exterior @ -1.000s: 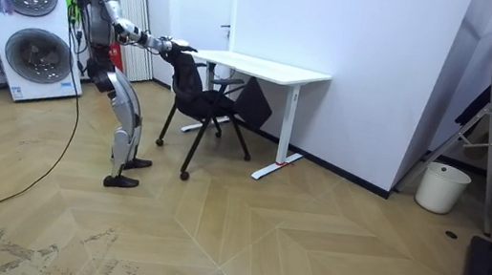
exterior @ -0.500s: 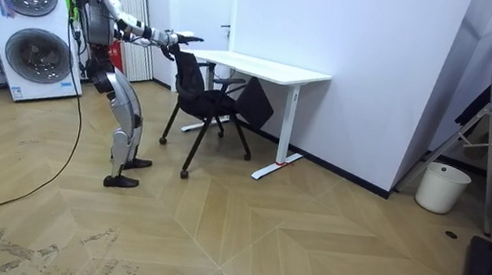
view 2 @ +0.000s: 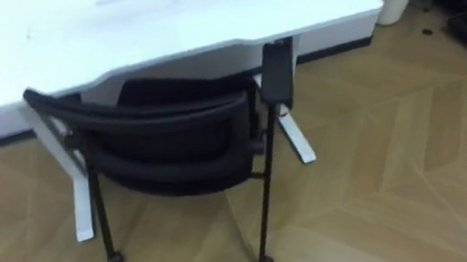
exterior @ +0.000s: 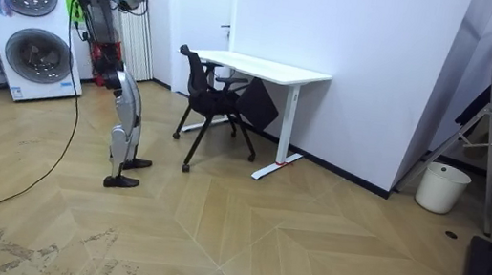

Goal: Push chair

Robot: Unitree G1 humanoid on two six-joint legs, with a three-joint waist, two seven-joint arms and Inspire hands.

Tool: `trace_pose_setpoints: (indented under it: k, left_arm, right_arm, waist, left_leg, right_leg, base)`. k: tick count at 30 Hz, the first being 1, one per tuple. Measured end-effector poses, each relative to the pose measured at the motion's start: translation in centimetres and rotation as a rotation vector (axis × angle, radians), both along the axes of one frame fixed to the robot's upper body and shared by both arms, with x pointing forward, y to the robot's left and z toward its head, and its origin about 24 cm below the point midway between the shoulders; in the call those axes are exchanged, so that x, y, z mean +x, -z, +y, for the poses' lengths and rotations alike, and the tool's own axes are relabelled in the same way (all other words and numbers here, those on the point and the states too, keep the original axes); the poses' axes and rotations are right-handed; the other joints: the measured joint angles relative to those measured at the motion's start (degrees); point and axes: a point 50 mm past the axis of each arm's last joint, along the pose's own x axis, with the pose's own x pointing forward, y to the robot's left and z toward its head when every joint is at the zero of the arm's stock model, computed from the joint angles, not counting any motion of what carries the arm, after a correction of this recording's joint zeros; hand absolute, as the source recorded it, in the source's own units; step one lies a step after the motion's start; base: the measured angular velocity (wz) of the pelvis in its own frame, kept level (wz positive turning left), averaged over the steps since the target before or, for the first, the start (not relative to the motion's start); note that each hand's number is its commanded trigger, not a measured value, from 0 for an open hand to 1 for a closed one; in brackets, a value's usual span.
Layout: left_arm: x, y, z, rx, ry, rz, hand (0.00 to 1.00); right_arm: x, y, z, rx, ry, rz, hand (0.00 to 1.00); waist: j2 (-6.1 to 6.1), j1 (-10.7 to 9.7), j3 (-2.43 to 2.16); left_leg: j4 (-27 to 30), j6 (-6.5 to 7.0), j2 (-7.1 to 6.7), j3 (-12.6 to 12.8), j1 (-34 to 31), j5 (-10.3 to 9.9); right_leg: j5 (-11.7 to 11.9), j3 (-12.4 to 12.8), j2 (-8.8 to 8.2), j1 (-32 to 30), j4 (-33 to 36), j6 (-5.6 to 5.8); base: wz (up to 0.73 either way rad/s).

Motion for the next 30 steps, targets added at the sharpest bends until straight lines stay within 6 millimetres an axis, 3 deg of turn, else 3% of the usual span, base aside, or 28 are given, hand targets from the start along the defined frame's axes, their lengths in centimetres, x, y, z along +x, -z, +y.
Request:
trace_pose_setpoints:
  k: [4,6,7,9,13,15,17,18,19,20,21,23,24,27,30]
  left_arm:
    - [-5.0,-1.6,4.2,-0.101,-0.103,-0.202,0.0]
    - [-8.1,-1.7,6.5,-0.155,-0.188,-0.297,0.0]
    - [-8.6,-1.6,6.9,-0.175,-0.201,-0.314,0.0]
    - [-9.7,-0.4,8.4,-0.241,-0.225,-0.321,0.0]
    - [-11.8,5.3,12.3,-0.45,-0.331,-0.207,0.0]
    - [-12.9,9.6,13.8,-0.613,-0.358,-0.133,0.0]
    - [-15.7,17.4,14.6,-0.879,-0.405,-0.022,0.0]
    - [-17.8,22.5,14.2,-1.054,-0.447,0.042,0.0]
    - [-18.9,25.3,13.7,-1.162,-0.469,0.072,0.0]
    - [-20.8,30.0,12.2,-1.35,-0.507,0.127,0.0]
    - [-21.6,32.0,11.3,-1.431,-0.523,0.15,0.0]
    - [-25.0,38.7,8.4,-1.68,-0.639,0.278,0.0]
    - [-25.8,40.0,7.7,-1.726,-0.672,0.325,0.0]
    - [-30.8,46.6,2.9,-1.975,-0.807,0.682,0.0]
    - [-32.6,48.9,0.2,-2.101,-0.819,0.913,0.0]
  right_arm:
    - [-5.2,-2.7,-2.6,0.061,0.049,-0.225,0.0]
    - [-7.9,-3.0,-4.4,0.107,0.1,-0.325,0.0]
    - [-8.5,-2.9,-4.8,0.131,0.102,-0.35,0.0]
    - [-9.5,-2.1,-6.3,0.218,0.106,-0.378,0.0]
    - [-12.1,2.4,-10.4,0.452,0.168,-0.318,0.0]
    - [-13.7,5.7,-12.4,0.61,0.214,-0.29,0.0]
    - [-17.3,14.2,-14.0,0.876,0.321,-0.194,0.0]
    - [-19.2,19.5,-13.3,1.034,0.366,-0.112,0.0]
    - [-20.0,22.5,-12.7,1.128,0.389,-0.062,0.0]
    - [-21.9,27.5,-11.2,1.312,0.448,0.031,0.0]
    - [-22.7,29.6,-10.2,1.4,0.467,0.066,0.0]
    - [-25.6,36.8,-6.8,1.699,0.544,0.183,0.0]
    - [-26.3,38.5,-6.0,1.762,0.574,0.225,0.0]
    - [-30.5,45.7,-1.7,2.085,0.699,0.495,0.0]
    - [-31.8,48.8,1.2,2.249,0.75,0.698,0.0]
  waist:
    - [0.05,-2.29,-0.01]
    - [0.15,-2.82,-0.01]
    - [0.24,-2.94,0.03]
    - [0.45,-3.45,-0.14]
    - [1.63,-4.52,-0.34]
    - [2.03,-4.62,-0.41]
    - [2.38,-3.95,-0.66]
    - [2.46,-3.59,-0.43]
    - [2.64,-3.52,-0.42]
    - [2.87,-3.6,-0.38]
    - [2.98,-3.61,-0.31]
    - [3.52,-3.75,-0.1]
    - [3.43,-3.74,-0.13]
    - [3.47,-4.11,0.0]
    - [3.12,-3.99,0.09]
  left_leg:
    - [-0.66,-0.85,0.48,0.67,0.54,-0.48]
    - [-1.02,-1.27,0.87,1.49,0.6,-0.86]
    - [-1.02,-1.34,0.98,1.71,0.71,-0.98]
    - [-1.36,-1.53,1.08,1.99,1.12,-1.16]
    - [-2.16,-1.7,1.01,2.25,1.41,-1.25]
    - [-2.93,-1.7,0.76,2.25,1.58,-1.26]
    - [-3.84,-1.86,0.77,2.76,2.22,-1.24]
    - [-3.89,-2.23,0.93,3.02,2.53,-1.59]
    - [-3.81,-2.4,1.03,3.1,2.67,-1.86]
    - [-3.69,-2.54,1.1,3.19,2.75,-2.18]
    - [-3.69,-2.61,1.11,3.25,2.85,-2.24]
    - [-3.78,-3.03,1.29,3.39,3.37,-2.6]
    - [-3.85,-3.07,1.34,3.43,3.6,-2.63]
    - [-4.09,-3.6,1.4,3.53,5.6,-3.13]
    - [-4.22,-3.68,1.49,3.54,5.92,-3.14]
  right_leg:
    - [0.17,0.83,0.68,0.62,-2.1,-0.4]
    - [0.23,1.08,0.81,0.48,-2.61,-0.69]
    - [0.22,1.17,0.87,0.56,-2.69,-0.73]
    - [0.31,1.36,1.03,1.0,-3.35,-0.9]
    - [0.24,1.92,1.13,0.89,-3.64,-1.02]
    - [0.11,1.93,0.96,0.89,-3.43,-0.97]
    - [-0.17,2.22,0.92,0.87,-3.37,-1.07]
    - [-0.31,2.88,1.08,0.87,-3.32,-1.18]
    - [-0.36,2.94,1.18,0.89,-3.24,-1.23]
    - [-0.82,2.93,1.18,0.87,-2.9,-1.47]
    - [-1.07,3.03,1.16,0.75,-2.55,-1.54]
    - [-1.93,3.21,1.15,0.97,-2.31,-1.8]
    - [-2.02,3.62,1.19,1.12,-2.32,-1.85]
    - [-2.78,4.09,0.95,3.01,-2.41,-2.05]
    - [-2.93,3.63,0.9,3.28,-2.39,-2.18]
  base:
    - [-0.14]
    - [-0.21]
    - [-0.14]
    - [-0.06]
    - [-0.04]
    - [0.0]
    - [-0.12]
    - [-0.25]
    - [-0.2]
    - [-0.1]
    - [-0.04]
    - [-0.05]
    - [-0.08]
    - [-0.03]
    - [0.0]
